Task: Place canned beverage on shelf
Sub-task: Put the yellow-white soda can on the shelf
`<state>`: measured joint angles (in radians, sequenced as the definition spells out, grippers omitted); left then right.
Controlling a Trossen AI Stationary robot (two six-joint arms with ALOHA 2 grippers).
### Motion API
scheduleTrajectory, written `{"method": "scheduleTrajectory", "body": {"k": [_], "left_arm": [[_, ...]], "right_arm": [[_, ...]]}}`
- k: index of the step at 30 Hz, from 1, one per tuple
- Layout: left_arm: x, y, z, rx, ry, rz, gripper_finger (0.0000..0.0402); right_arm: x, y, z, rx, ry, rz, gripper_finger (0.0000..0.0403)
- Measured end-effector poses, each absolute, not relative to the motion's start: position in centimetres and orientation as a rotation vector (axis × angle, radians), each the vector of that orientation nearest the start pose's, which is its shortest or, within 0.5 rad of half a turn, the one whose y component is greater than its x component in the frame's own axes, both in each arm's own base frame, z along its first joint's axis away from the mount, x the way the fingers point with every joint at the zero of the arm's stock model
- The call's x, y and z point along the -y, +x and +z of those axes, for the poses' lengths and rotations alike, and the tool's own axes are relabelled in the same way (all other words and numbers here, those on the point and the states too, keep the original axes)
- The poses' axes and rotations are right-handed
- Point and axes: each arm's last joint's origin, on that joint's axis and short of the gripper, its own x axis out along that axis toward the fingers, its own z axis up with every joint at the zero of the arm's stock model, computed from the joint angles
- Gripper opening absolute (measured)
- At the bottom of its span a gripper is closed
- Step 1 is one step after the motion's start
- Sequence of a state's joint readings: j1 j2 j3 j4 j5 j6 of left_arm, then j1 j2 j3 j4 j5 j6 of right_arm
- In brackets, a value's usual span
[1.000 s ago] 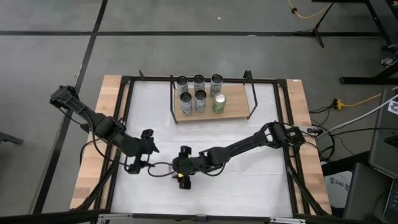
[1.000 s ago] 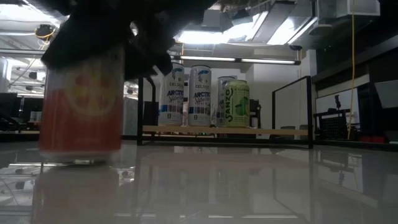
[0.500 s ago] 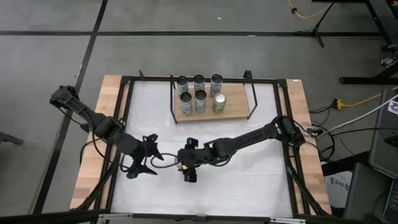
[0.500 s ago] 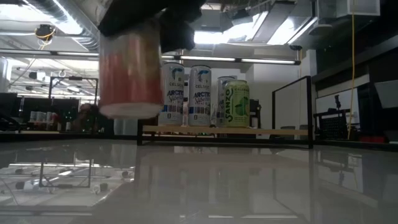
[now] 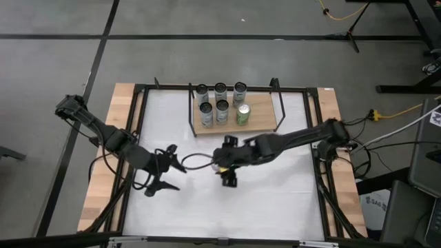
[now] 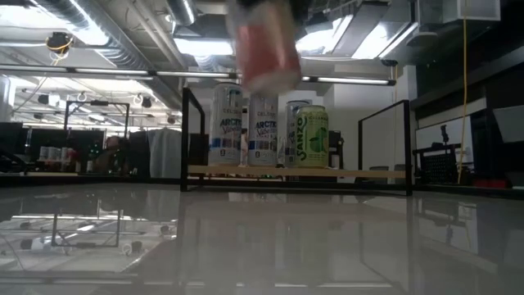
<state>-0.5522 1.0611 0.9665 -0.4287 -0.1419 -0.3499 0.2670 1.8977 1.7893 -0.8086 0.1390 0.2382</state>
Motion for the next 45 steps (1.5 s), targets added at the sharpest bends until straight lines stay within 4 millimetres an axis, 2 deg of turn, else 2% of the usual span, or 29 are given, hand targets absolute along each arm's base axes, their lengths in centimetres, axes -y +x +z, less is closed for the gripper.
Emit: {"method": "scheduleTrajectory", "body": {"k": [4, 7, 10, 14, 17, 21, 28, 31, 35, 39, 45], "left_arm": [[11.1, 20.4, 33.4, -0.38, -0.027, -0.305, 0.0292], [10.0, 21.5, 34.5, -0.249, 0.055, -0.322, 0.0292], [8.1, 22.5, 35.2, -0.167, 0.109, -0.321, 0.0292], [4.2, 23.6, 35.1, -0.17, 0.123, -0.222, 0.0292], [1.4, 23.9, 34.2, -0.181, 0.104, -0.181, 0.0292], [-1.3, 23.7, 31.5, -0.227, 0.077, -0.117, 0.0292], [-2.8, 20.9, 28.5, -0.189, 0.033, -0.035, 0.0292], [-2.7, 19.2, 27.8, -0.128, 0.032, -0.024, 0.0292], [-2.4, 16.9, 26.1, -0.09, 0.027, 0.027, 0.0292], [-2.2, 15.0, 24.4, -0.056, 0.006, 0.06, 0.0292], [-2.0, 13.5, 22.6, -0.01, 0.009, 0.078, 0.0292]], "right_arm": [[-9.1, 37.5, 34.6, -0.858, 0.041, 0.009, 0.029], [-7.9, 35.7, 36.9, -0.829, 0.029, 0.004, 0.0291], [-6.6, 33.5, 39.1, -0.792, 0.023, -0.003, 0.0291], [-4.8, 30.8, 41.1, -0.79, 0.002, -0.025, 0.0291], [-3.5, 28.9, 42.0, -0.812, -0.032, -0.041, 0.0291], [-1.6, 26.7, 43.0, -0.841, -0.062, -0.087, 0.0291], [1.9, 23.8, 44.0, -0.865, -0.082, -0.174, 0.0292], [3.4, 23.0, 44.4, -0.859, -0.083, -0.192, 0.0292], [5.6, 22.6, 43.8, -0.837, -0.077, -0.185, 0.0292], [8.0, 22.0, 41.8, -0.817, -0.05, -0.169, 0.0292], [11.5, 21.3, 37.6, -0.767, 0.027, -0.179, 0.0292]]}}
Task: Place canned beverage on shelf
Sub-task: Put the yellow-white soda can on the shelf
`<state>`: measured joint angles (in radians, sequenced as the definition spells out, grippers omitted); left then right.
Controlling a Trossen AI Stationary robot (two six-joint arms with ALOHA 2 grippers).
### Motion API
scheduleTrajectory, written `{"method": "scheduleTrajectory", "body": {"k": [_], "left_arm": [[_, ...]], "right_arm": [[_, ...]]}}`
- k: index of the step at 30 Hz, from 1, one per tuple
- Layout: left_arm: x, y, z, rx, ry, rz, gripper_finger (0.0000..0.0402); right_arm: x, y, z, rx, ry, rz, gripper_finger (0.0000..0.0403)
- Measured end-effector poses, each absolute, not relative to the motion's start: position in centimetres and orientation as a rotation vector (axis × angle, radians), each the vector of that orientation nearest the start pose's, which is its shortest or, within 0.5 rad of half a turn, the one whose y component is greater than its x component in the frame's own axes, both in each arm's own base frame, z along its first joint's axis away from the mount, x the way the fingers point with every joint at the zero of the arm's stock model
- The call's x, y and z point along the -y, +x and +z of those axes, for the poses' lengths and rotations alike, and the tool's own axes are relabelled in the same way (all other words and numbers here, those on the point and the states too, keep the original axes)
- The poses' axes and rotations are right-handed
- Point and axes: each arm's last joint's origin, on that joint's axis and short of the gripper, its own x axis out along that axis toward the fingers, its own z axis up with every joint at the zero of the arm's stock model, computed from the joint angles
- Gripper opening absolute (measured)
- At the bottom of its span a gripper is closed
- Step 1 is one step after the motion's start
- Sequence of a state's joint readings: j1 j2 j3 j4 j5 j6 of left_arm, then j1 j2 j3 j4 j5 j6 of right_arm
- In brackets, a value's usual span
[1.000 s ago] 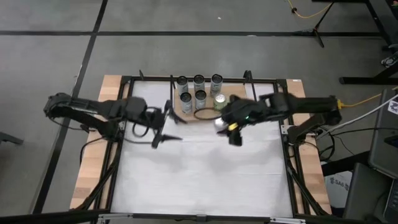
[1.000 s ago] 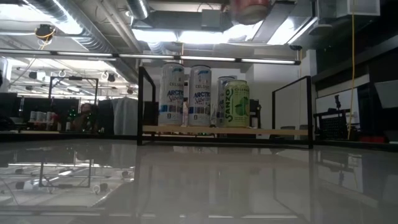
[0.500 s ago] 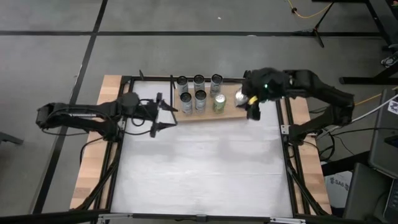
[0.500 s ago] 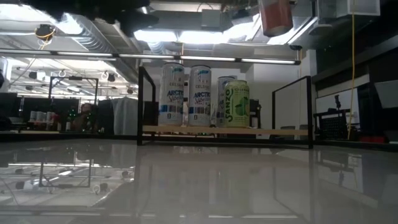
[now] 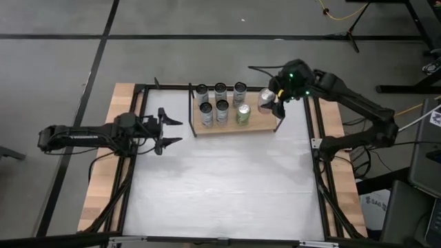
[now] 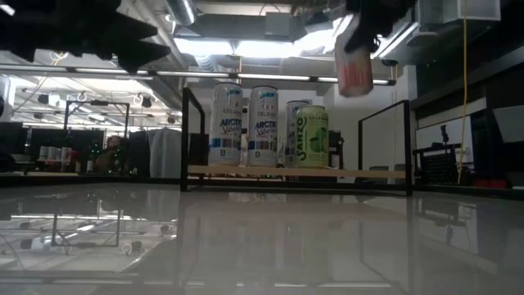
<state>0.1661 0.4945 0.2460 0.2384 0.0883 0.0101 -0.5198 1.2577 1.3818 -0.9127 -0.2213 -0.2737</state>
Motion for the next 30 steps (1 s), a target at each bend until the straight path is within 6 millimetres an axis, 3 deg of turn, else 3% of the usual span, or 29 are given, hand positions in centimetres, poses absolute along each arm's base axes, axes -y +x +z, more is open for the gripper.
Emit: {"method": "scheduleTrajectory", "body": {"k": [6, 11, 22, 30], "left_arm": [[-1.8, 12.5, 20.9, 0.011, 0.01, 0.079, 0.0292], [-1.7, 11.8, 19.9, 0.033, 0.011, 0.079, 0.0292], [-1.5, 10.7, 17.4, 0.066, 0.014, 0.077, 0.0292], [-1.5, 10.5, 17.5, 0.072, 0.003, 0.072, 0.0292]], "right_arm": [[13.7, 20.7, 33.5, -0.737, 0.089, -0.177, 0.0292], [14.5, 20.7, 31.2, -0.709, 0.116, -0.187, 0.0292], [14.6, 21.0, 29.0, -0.685, 0.138, -0.2, 0.0292], [14.5, 20.8, 26.8, -0.701, 0.187, -0.213, 0.0292]]}}
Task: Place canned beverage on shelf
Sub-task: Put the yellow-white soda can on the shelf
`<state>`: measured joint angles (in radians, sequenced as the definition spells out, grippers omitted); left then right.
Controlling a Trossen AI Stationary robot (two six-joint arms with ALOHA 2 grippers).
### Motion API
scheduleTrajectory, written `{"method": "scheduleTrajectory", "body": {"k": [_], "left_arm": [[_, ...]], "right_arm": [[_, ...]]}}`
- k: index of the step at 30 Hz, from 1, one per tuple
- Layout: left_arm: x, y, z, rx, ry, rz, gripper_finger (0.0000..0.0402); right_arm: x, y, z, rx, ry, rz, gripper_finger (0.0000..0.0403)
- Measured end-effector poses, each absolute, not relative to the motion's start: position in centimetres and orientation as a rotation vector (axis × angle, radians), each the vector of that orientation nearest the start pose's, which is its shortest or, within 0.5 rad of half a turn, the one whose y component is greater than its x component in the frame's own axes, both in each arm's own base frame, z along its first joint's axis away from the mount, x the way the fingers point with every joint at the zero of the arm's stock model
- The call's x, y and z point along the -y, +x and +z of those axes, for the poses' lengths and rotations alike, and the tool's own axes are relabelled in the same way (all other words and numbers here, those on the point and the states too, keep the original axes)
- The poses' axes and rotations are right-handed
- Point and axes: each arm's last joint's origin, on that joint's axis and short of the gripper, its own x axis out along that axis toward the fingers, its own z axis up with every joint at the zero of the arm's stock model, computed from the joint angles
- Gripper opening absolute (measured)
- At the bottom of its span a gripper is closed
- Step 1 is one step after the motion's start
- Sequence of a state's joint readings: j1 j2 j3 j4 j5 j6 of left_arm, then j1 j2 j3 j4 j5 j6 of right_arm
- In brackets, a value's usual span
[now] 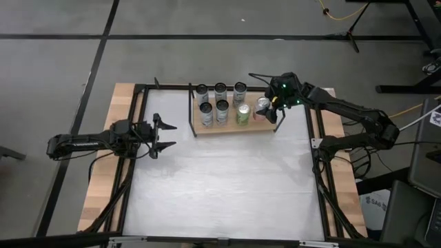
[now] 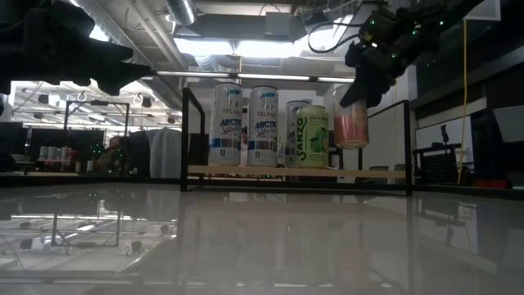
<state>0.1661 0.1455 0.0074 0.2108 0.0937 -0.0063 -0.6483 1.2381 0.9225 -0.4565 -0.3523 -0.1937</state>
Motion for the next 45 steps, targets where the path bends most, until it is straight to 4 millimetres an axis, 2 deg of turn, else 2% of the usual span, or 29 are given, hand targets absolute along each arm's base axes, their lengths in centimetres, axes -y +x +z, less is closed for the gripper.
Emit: {"method": "scheduleTrajectory", "body": {"k": [15, 45], "left_arm": [[-1.5, 10.5, 17.5, 0.074, -0.01, 0.071, 0.0292], [-1.5, 10.5, 17.5, 0.077, -0.01, 0.071, 0.0292]], "right_arm": [[14.4, 20.6, 24.3, -0.695, 0.136, -0.249, 0.0292], [14.4, 20.5, 24.1, -0.713, 0.118, -0.24, 0.0292]]}}
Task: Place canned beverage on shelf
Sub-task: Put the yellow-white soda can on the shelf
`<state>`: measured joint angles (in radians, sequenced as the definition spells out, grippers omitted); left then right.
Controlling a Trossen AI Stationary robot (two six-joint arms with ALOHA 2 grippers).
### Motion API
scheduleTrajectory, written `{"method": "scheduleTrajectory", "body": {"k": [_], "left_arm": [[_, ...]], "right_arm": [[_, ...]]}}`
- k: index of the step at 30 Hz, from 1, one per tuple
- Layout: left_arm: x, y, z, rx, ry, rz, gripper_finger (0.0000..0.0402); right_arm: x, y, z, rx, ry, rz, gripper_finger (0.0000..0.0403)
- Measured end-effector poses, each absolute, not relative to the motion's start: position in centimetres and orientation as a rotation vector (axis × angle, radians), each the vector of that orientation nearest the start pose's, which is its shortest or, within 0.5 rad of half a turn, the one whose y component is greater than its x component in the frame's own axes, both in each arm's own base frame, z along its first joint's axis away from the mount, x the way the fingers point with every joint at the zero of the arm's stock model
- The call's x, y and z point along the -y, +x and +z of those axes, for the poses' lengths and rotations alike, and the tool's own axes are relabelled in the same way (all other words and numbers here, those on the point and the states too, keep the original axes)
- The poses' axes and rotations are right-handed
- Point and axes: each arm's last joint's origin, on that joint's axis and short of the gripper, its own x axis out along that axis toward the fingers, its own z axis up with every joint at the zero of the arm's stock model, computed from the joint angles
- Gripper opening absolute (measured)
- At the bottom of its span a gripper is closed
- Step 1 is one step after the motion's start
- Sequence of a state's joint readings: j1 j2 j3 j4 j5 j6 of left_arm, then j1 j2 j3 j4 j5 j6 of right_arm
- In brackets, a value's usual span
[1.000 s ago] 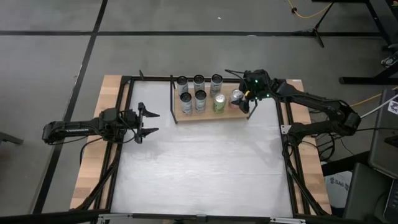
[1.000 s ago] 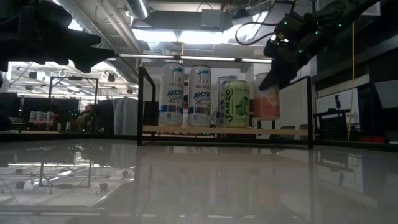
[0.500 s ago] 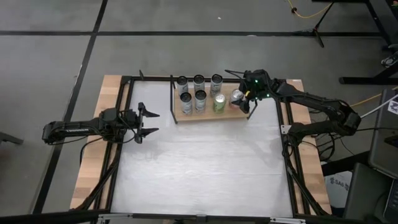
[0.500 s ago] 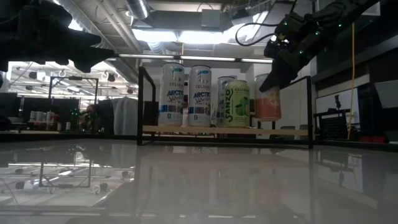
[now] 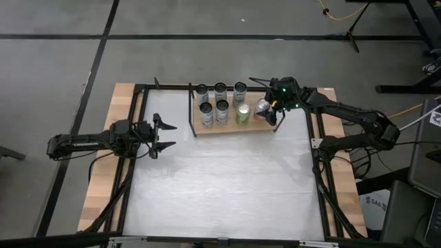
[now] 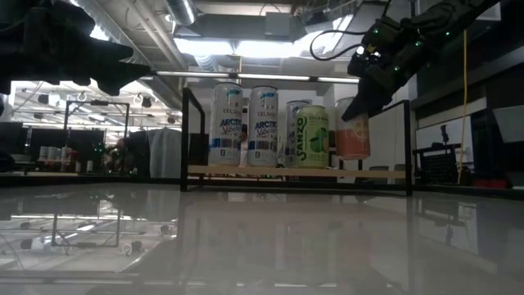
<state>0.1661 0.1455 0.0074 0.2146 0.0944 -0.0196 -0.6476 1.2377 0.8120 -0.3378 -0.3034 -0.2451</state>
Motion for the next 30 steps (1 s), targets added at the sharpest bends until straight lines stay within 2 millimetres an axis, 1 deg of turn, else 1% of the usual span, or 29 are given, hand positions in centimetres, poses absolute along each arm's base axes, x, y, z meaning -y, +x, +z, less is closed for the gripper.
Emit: {"method": "scheduleTrajectory", "body": {"k": [11, 18, 21, 25, 30], "left_arm": [[-1.48, 10.5, 17.49, 0.077, -0.01, 0.071, 0.0292], [-1.48, 10.5, 17.49, 0.077, -0.009, 0.071, 0.0292], [-1.48, 10.5, 17.49, 0.077, -0.01, 0.071, 0.0292], [-1.48, 10.5, 17.49, 0.077, -0.009, 0.071, 0.0292], [-1.48, 10.5, 17.48, 0.076, -0.009, 0.071, 0.0292]], "right_arm": [[14.43, 20.48, 24.0, -0.718, 0.117, -0.245, 0.0296], [14.43, 20.49, 24.0, -0.717, 0.119, -0.246, 0.0346], [14.43, 20.49, 24.0, -0.717, 0.119, -0.246, 0.036], [14.43, 20.49, 24.0, -0.717, 0.118, -0.245, 0.0363], [14.41, 20.47, 24.18, -0.717, 0.12, -0.245, 0.0355]]}}
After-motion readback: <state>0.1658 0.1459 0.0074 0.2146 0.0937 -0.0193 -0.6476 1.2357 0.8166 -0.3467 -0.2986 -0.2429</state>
